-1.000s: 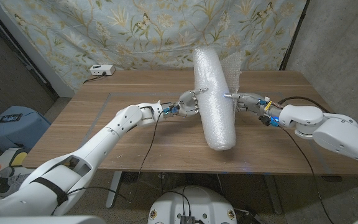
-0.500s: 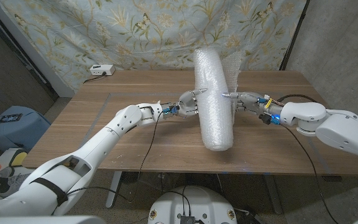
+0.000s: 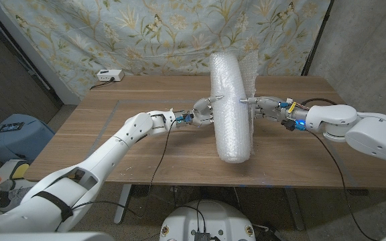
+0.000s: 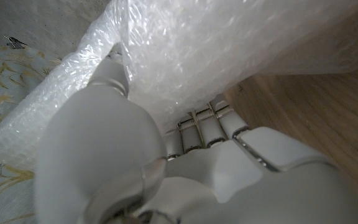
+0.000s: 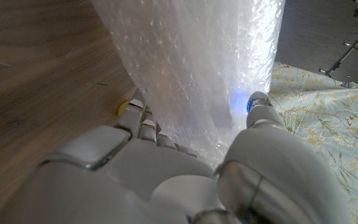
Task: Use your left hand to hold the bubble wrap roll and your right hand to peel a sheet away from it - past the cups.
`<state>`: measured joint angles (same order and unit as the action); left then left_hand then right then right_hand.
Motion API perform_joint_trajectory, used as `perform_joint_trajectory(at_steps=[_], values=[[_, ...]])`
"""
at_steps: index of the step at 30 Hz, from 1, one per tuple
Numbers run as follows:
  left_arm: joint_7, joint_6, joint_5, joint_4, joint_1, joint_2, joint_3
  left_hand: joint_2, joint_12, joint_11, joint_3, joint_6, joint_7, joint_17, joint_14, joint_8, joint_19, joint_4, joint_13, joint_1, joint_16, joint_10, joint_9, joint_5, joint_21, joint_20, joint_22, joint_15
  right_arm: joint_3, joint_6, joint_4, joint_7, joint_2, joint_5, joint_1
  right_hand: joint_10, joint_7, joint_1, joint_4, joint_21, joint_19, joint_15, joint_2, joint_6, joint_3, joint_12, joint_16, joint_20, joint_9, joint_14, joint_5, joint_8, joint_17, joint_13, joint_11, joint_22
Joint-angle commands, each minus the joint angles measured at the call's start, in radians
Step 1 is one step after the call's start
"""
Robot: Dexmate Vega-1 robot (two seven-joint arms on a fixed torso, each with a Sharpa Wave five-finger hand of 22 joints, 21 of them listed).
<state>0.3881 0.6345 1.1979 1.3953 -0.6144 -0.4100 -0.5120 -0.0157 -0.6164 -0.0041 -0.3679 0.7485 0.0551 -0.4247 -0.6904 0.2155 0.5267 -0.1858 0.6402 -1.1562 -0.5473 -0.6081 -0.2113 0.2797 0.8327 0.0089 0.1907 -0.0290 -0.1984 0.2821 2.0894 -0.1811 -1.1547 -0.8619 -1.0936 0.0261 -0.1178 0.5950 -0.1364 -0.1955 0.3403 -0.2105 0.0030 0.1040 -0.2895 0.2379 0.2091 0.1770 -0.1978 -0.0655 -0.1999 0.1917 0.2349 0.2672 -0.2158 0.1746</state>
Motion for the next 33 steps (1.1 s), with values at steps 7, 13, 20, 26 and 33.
perform_joint_trajectory(at_steps=[7, 13, 20, 26, 33], values=[[0.005, -0.001, 0.005, 0.001, -0.005, 0.003, -0.001, 0.085, -0.002, -0.079, -0.028, 0.017, -0.015, -0.005, -0.098, 0.002, -0.007, 0.023, 0.006, -0.076, 0.003, -0.08, -0.005, 0.008, 0.013, 0.0, 0.002, -0.087, 0.028, -0.007, -0.024, -0.043, -0.028, -0.03, -0.007, 0.01, -0.086, -0.001, 0.0, 0.002, 0.003, -0.004, -0.002, 0.011, 0.003, -0.007, 0.0, 0.01, -0.003, 0.011, 0.002, 0.0, 0.003, 0.002, -0.005, 0.003], [0.032, -0.008, 0.0, -0.012, 0.001, 0.008, -0.007, 0.084, -0.001, -0.079, -0.028, 0.021, -0.014, -0.006, -0.098, 0.002, -0.007, 0.022, 0.007, -0.076, 0.004, -0.084, -0.006, 0.008, 0.016, 0.0, 0.002, -0.088, 0.014, -0.004, -0.061, -0.059, -0.027, -0.019, 0.013, 0.01, -0.087, 0.0, 0.0, 0.0, 0.004, -0.004, 0.0, 0.009, 0.003, -0.007, 0.002, 0.009, -0.003, 0.009, 0.002, 0.002, 0.003, 0.003, -0.005, 0.003], [0.055, -0.012, -0.003, -0.025, 0.006, 0.011, -0.011, 0.085, 0.002, -0.078, -0.028, 0.019, -0.014, -0.008, -0.096, 0.001, -0.009, 0.023, 0.008, -0.077, 0.005, -0.082, -0.006, 0.009, 0.018, 0.0, 0.002, -0.088, 0.008, -0.001, -0.092, -0.059, -0.025, -0.009, 0.025, -0.001, -0.085, 0.003, -0.003, -0.006, 0.018, -0.002, 0.002, 0.0, 0.003, -0.002, 0.009, -0.002, -0.002, -0.005, 0.002, 0.007, 0.004, 0.004, -0.005, 0.003], [0.077, -0.015, -0.011, -0.038, 0.014, 0.015, -0.016, 0.085, 0.002, -0.079, -0.027, 0.02, -0.016, -0.01, -0.096, 0.0, -0.01, 0.023, 0.009, -0.076, 0.005, -0.082, -0.006, 0.008, 0.02, -0.001, 0.002, -0.089, 0.001, -0.005, -0.113, -0.056, -0.02, 0.002, 0.035, -0.03, -0.082, 0.011, -0.008, -0.013, 0.041, 0.0, 0.002, -0.029, 0.004, 0.009, 0.017, -0.01, -0.002, -0.028, 0.001, 0.017, 0.003, 0.006, -0.004, 0.003], [0.097, -0.019, -0.016, -0.049, 0.019, 0.019, -0.017, 0.084, 0.004, -0.079, -0.027, 0.022, -0.016, -0.009, -0.098, 0.0, -0.01, 0.023, 0.009, -0.077, 0.007, -0.084, -0.007, 0.008, 0.023, -0.003, 0.002, -0.089, -0.014, -0.008, -0.134, -0.048, -0.008, 0.021, 0.047, -0.093, -0.078, 0.031, -0.015, -0.022, 0.085, 0.017, 0.004, -0.084, 0.004, 0.03, 0.033, -0.028, -0.001, -0.079, 0.0, 0.028, 0.001, 0.01, -0.004, 0.003]])
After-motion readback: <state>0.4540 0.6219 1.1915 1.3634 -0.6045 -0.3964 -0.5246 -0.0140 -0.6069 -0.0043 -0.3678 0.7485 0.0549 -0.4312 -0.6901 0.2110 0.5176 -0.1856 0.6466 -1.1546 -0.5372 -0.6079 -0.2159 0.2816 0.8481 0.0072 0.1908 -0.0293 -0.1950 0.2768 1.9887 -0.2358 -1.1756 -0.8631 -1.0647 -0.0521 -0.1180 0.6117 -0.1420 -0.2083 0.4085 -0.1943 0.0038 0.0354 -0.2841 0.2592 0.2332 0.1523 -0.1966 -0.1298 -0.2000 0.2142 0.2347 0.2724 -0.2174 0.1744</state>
